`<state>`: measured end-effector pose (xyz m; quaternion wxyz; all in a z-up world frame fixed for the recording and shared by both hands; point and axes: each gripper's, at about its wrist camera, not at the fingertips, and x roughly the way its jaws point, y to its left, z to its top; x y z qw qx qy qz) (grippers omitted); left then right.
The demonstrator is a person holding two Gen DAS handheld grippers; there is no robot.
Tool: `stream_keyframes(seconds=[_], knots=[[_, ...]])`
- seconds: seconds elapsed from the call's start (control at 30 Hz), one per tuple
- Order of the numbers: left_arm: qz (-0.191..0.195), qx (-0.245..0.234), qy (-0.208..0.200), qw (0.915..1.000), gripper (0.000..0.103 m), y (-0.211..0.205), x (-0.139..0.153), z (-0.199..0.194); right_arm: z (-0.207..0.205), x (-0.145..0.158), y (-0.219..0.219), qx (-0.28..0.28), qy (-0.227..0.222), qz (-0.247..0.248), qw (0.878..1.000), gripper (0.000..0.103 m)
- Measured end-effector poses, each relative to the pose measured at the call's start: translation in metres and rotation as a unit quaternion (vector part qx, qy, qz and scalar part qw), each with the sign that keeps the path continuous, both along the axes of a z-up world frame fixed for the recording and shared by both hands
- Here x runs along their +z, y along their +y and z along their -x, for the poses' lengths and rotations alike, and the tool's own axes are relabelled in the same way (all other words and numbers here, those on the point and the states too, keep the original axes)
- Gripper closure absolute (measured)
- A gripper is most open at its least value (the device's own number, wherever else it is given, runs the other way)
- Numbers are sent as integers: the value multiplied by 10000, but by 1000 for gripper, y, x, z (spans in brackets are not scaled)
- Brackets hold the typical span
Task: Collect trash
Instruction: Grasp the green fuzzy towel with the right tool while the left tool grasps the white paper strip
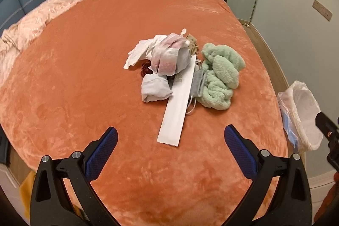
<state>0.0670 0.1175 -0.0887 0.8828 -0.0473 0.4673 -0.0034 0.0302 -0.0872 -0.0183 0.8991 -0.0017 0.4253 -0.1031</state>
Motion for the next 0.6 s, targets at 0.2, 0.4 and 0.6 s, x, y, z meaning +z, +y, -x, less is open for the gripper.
stream_keyframes(seconds=[0.2, 0.4, 0.6], knots=[[401, 228, 263, 9986, 7, 20, -34, -35, -33, -23, 32, 277, 65, -120, 9995, 7], [330, -101, 602, 9976, 8, 10, -73, -65, -63, -43, 46, 306, 191, -320, 9988, 7], [435, -392, 1006, 9932, 35, -3, -105, -87, -94, -64, 54, 368, 313, -620, 9969, 7]])
